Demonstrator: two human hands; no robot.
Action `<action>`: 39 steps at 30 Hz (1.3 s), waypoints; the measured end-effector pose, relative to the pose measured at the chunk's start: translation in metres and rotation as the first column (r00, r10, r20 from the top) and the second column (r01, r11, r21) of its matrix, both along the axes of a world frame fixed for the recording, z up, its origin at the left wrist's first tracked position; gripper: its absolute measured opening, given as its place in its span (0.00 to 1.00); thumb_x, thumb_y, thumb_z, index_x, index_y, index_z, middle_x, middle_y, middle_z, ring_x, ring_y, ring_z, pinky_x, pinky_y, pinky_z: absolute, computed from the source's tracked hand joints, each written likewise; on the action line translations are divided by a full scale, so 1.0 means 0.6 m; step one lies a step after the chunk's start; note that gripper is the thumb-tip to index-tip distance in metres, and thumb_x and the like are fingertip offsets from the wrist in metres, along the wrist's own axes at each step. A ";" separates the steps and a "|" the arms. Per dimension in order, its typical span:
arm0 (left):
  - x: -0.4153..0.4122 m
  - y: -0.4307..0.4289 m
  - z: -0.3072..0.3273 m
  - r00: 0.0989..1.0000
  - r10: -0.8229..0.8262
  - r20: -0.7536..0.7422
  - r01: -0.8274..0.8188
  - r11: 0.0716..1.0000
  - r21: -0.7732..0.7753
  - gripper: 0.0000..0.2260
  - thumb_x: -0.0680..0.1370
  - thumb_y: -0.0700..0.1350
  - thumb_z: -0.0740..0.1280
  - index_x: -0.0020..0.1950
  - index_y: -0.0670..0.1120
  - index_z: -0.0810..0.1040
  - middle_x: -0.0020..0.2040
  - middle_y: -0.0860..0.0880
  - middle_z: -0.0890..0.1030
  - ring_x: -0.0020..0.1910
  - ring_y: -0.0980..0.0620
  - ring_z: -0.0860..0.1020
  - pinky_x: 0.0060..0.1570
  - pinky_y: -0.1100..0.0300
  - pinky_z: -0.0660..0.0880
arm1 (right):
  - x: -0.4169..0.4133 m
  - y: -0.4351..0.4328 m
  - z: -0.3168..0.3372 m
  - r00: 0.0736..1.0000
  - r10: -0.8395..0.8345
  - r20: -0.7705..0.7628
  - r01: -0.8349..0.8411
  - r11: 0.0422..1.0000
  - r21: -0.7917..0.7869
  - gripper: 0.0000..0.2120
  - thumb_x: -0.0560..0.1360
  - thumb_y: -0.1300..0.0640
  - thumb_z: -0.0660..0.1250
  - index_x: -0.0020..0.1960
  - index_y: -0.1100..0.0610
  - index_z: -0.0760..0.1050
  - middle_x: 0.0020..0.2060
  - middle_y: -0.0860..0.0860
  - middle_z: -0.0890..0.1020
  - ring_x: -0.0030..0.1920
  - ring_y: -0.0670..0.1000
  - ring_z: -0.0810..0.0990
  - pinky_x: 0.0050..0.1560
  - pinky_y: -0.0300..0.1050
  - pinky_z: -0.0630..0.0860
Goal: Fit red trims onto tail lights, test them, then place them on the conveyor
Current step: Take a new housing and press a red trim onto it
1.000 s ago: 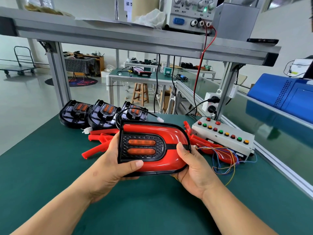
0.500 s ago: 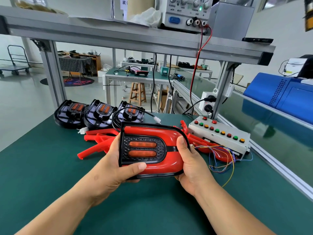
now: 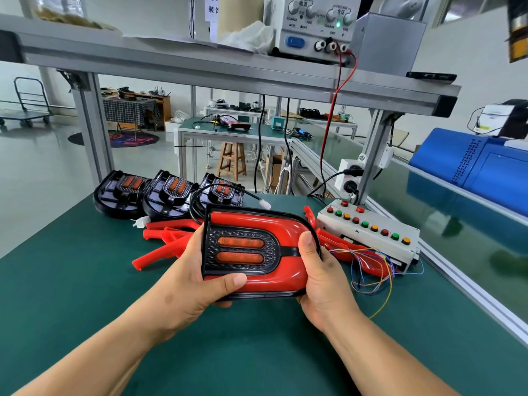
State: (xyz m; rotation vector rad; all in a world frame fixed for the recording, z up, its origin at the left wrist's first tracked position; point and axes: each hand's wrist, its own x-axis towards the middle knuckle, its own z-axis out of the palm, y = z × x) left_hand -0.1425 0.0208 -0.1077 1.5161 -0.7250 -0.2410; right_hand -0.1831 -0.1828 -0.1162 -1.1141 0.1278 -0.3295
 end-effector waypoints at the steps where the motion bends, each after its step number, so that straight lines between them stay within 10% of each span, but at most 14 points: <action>1: 0.000 0.001 0.000 1.000 -0.006 -0.002 0.006 1.000 0.009 0.31 0.69 0.55 0.76 0.67 0.65 0.66 0.61 0.54 0.81 0.57 0.53 0.81 0.43 0.55 0.81 | -0.001 0.001 0.001 1.000 -0.005 0.000 0.005 1.000 -0.006 0.30 0.62 0.40 0.73 0.58 0.55 0.79 0.50 0.57 0.86 0.48 0.58 0.86 0.40 0.52 0.83; 8: 0.006 0.017 0.000 0.965 -0.158 -0.210 0.162 0.987 -0.003 0.28 0.68 0.54 0.75 0.65 0.67 0.69 0.63 0.53 0.80 0.60 0.51 0.81 0.47 0.61 0.78 | 0.003 0.001 -0.006 0.997 0.063 -0.043 -0.065 0.996 -0.063 0.35 0.44 0.27 0.78 0.46 0.44 0.84 0.48 0.55 0.86 0.46 0.57 0.86 0.36 0.50 0.82; 15: 0.013 0.009 -0.016 0.961 -0.059 -0.271 0.044 0.997 -0.060 0.25 0.68 0.46 0.74 0.62 0.64 0.73 0.59 0.53 0.82 0.53 0.53 0.82 0.42 0.61 0.79 | 0.006 -0.014 -0.007 0.967 0.216 -0.136 -0.231 0.966 -0.112 0.48 0.48 0.27 0.77 0.60 0.52 0.78 0.53 0.58 0.85 0.49 0.58 0.85 0.38 0.49 0.82; 27: 0.017 0.009 -0.019 0.966 -0.039 -0.255 0.012 0.994 -0.108 0.28 0.67 0.43 0.75 0.64 0.61 0.72 0.59 0.50 0.83 0.57 0.48 0.82 0.46 0.57 0.81 | 0.006 -0.034 -0.017 0.936 0.333 -0.113 -0.335 0.942 0.005 0.17 0.62 0.58 0.79 0.51 0.51 0.83 0.53 0.60 0.84 0.49 0.59 0.85 0.47 0.57 0.83; 39: 0.021 0.011 -0.017 0.966 -0.054 -0.253 0.035 0.996 -0.077 0.27 0.68 0.46 0.75 0.63 0.62 0.73 0.60 0.51 0.82 0.57 0.49 0.82 0.45 0.59 0.80 | 0.000 -0.031 -0.016 0.942 0.307 -0.132 -0.310 0.951 0.004 0.19 0.66 0.58 0.73 0.56 0.54 0.78 0.48 0.57 0.85 0.44 0.56 0.85 0.39 0.51 0.83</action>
